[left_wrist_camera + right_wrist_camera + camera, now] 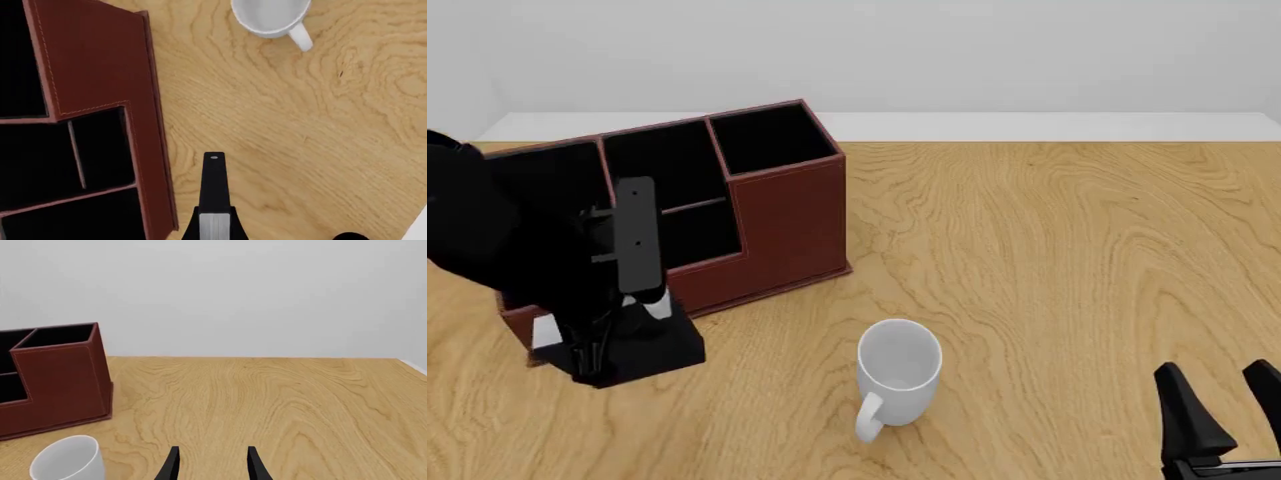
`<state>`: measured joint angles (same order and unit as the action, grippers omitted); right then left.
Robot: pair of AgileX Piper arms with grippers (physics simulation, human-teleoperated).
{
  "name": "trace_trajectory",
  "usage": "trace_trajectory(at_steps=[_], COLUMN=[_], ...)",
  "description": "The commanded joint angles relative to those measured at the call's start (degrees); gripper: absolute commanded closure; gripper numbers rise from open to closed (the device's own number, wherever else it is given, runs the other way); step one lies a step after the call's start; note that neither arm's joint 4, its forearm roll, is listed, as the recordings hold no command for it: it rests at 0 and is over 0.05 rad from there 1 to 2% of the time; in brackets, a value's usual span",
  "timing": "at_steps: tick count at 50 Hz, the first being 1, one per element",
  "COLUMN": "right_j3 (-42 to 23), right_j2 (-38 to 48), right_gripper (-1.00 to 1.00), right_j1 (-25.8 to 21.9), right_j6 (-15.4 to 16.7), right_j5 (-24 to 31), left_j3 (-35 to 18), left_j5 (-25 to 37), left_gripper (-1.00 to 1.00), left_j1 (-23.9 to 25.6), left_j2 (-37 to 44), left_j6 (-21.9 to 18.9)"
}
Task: Pick up the book and place it in the front compartment of the caddy.
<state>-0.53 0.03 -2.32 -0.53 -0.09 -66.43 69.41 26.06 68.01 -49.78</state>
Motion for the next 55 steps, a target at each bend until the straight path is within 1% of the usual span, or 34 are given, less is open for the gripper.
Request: trace_trajectory(at_steps=[1, 3, 4, 6, 9, 12, 13, 16, 20, 22, 25, 28, 32, 36, 37, 38, 40, 42, 44, 48, 50, 52, 53, 55], right_j3=[-0.2, -0.1, -0.1, -0.1, -0.1, -0.1, -0.1, -0.1, -0.1, -0.1, -0.1, -0.2, -0.2, -0.3, -0.3, -0.4, -0.4, -0.4, -0.4, -0.5, -0.5, -0.5, -0.5, -0.5], right_j2=[0.0, 0.0, 0.0, 0.0, 0.0, 0.0, 0.0, 0.0, 0.0, 0.0, 0.0, 0.0, 0.0, 0.0, 0.0, 0.0, 0.0, 0.0, 0.0, 0.0, 0.0, 0.0, 0.0, 0.0], right_gripper=[-1.0, -1.0, -1.0, -1.0, -1.0, -1.0, -1.0, -1.0, -1.0, -1.0, -1.0, -1.0, -1.0, -1.0, -1.0, -1.0, -1.0, -1.0, -1.0, -1.0, -1.0, -1.0, -1.0, -1.0], right_j1=[-0.4, -0.6, -0.7, -0.8, -0.7, -0.6, -0.6, -0.9, -1.2, -1.3, -1.4, -1.5, -1.6, -1.7, -1.9, -2.1, -2.1, -2.2, -2.1, -2.2, -2.2, -2.1, -2.0, -2.0], right_j6=[-0.4, -0.4, -0.3, -0.3, -0.4, -0.4, -0.5, -0.5, -0.5, -0.5, -0.7, -0.7, -0.7, -0.8, -0.7, -0.6, -0.6, -0.7, -0.7, -0.6, -0.7, -0.7, -0.7, -0.7], right_j5=[-0.1, -0.2, -0.1, -0.2, -0.2, -0.2, -0.2, -0.2, -0.2, -0.2, -0.3, -0.4, -0.4, -0.4, -0.4, -0.4, -0.4, -0.4, -0.4, -0.4, -0.4, -0.4, -0.4, -0.4], left_j3=[-5.5, -6.9, -7.4, -9.3, -10.4, -12.0, -12.6, -15.4, -16.9, -19.3, -22.3, -24.0, -26.2, -27.3, -28.9, -29.9, -30.9, -33.5, -35.1, -34.8, -35.8, -36.4, -37.6, -37.7], left_j5=[0.5, 0.5, 0.5, 0.5, 0.5, 0.5, 0.5, 0.5, 0.5, 0.5, 0.5, 0.5, 0.5, 0.5, 0.5, 0.5, 0.5, 0.5, 0.5, 0.5, 0.5, 0.5, 0.5, 0.5], left_gripper=[1.0, 1.0, 1.0, 1.0, 1.0, 1.0, 1.0, 1.0, 1.0, 1.0, 1.0, 1.0, 1.0, 1.0, 1.0, 1.0, 1.0, 1.0, 1.0, 1.0, 1.0, 1.0, 1.0, 1.0], left_j1=[-2.0, -2.2, -2.3, -2.9, -2.6, -4.7, -5.0, -5.1, -4.1, -4.1, -5.4, -4.6, -5.8, -5.9, -7.1, -7.7, -7.8, -9.0, -9.2, -9.0, -10.1, -9.8, -9.9, -9.9], left_j2=[2.4, 3.1, 3.1, 4.0, 4.6, 5.2, 5.5, 6.3, 6.4, 7.3, 8.1, 8.4, 9.2, 10.0, 10.5, 11.2, 11.6, 12.8, 13.8, 14.4, 15.2, 15.6, 16.4, 16.8], left_j6=[-2.6, -2.9, -3.6, -3.5, -3.7, -6.5, -6.7, -6.8, -7.5, -7.0, -8.4, -8.5, -9.8, -9.5, -10.3, -9.9, -10.1, -10.7, -10.2, -10.3, -11.0, -10.8, -10.4, -10.7])
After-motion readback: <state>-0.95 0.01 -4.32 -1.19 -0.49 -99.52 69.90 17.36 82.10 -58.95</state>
